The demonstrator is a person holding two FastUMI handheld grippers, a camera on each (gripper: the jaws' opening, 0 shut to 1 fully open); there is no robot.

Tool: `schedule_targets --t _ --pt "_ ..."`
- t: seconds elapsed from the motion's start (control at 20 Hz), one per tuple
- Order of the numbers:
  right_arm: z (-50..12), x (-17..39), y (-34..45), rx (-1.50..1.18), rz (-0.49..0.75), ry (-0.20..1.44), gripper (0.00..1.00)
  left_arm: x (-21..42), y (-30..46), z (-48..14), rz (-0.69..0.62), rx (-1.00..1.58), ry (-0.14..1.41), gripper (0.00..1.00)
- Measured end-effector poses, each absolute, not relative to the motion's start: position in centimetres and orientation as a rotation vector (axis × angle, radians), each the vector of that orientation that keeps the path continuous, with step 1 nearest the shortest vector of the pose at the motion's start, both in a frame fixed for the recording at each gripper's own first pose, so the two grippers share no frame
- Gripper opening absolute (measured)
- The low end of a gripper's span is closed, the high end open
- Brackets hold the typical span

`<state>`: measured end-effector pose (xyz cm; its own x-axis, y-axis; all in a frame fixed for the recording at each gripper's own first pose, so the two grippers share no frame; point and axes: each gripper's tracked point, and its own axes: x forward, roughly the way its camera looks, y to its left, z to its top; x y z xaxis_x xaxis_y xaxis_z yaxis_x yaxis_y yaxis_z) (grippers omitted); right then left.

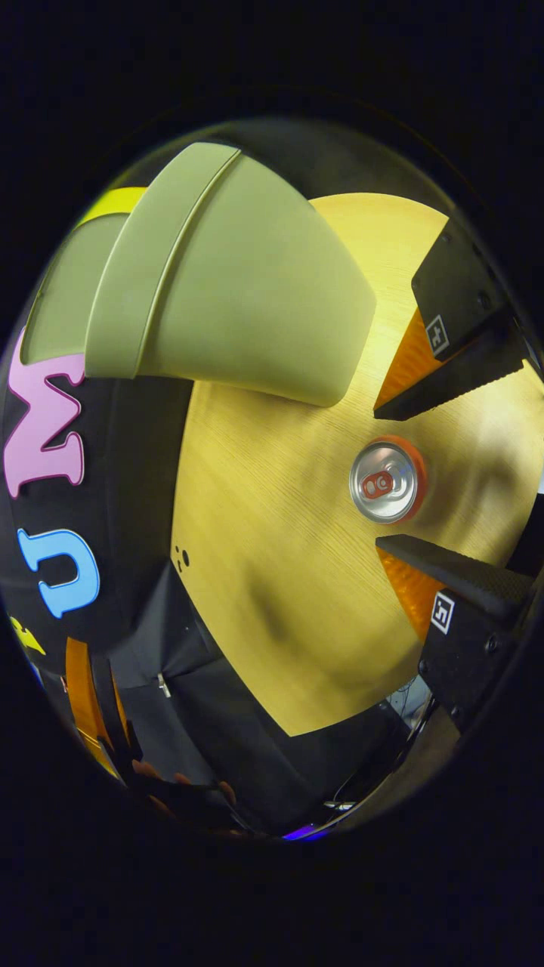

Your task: Press the lid of the desktop garbage bin to open it, pick up the crumpled paper on the desktop and throw it into the bin, then pick up the pop can on the desktop and drop it into the bin, and finally close the garbage bin lid.

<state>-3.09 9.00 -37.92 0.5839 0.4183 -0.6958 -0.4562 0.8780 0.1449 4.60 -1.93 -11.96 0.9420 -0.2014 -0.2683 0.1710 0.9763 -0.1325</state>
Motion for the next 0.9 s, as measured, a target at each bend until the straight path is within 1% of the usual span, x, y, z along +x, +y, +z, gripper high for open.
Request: schedule_targets --t 0.25,0.3,0.35,0.4,0.65,0.9 --pt "-39.5 -2.9 9.6 -0.076 0.519 0.836 0.96 4.3 0.0 -12.9 -0.15 -0.102 0.302 0.92" --pt "-39.7 -2.9 9.6 -0.077 0.519 0.845 0.95 4.3 0.2 -13.0 -0.146 -0.103 0.305 0.92" --pt "-39.8 -2.6 9.6 -0.08 0.509 0.848 0.93 4.3 0.3 -13.1 -0.143 -0.107 0.308 0.92" --pt "-39.6 -2.6 9.6 -0.077 0.507 0.849 0.84 4.4 0.4 -13.1 -0.142 -0.111 0.312 0.92" --pt "-38.4 -2.5 9.4 -0.047 0.496 0.836 0.84 4.7 0.0 -13.3 -0.155 -0.112 0.313 0.92" --pt "-33.0 -1.9 8.7 0.02 0.474 0.756 0.83 4.8 -1.2 -13.3 -0.191 -0.114 0.309 0.92"
